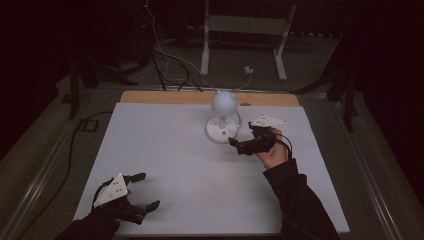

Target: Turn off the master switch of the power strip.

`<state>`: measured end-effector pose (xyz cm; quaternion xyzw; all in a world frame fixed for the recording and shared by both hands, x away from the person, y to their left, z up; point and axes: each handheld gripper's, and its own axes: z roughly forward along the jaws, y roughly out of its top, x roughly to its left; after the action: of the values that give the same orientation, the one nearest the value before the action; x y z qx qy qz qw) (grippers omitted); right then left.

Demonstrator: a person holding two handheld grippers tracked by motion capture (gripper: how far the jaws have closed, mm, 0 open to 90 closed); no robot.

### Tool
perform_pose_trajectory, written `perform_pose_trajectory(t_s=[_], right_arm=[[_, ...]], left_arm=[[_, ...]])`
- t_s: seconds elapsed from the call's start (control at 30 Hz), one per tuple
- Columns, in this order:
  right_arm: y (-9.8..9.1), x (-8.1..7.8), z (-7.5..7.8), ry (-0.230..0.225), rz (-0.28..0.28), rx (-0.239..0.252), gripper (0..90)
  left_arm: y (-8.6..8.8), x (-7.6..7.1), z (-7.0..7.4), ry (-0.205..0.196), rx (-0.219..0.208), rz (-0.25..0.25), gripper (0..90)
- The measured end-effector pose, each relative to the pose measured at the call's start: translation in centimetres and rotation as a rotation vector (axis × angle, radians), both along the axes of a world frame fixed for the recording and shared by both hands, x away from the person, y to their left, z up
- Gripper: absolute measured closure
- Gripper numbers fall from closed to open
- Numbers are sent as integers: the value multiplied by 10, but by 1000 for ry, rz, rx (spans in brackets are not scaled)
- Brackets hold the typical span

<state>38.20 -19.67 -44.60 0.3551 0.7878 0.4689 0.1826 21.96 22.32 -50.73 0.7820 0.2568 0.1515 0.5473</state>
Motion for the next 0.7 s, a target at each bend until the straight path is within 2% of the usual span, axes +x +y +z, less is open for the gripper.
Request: perform_pose_trajectory(t_s=[0.3, 0.7], right_arm=[[5, 17, -13, 30, 5, 1, 0], [8, 34, -25, 16, 0, -26, 0]], left_arm=[[0, 0, 0, 1, 1, -3, 3], [0, 0, 0, 4, 3, -5, 3]])
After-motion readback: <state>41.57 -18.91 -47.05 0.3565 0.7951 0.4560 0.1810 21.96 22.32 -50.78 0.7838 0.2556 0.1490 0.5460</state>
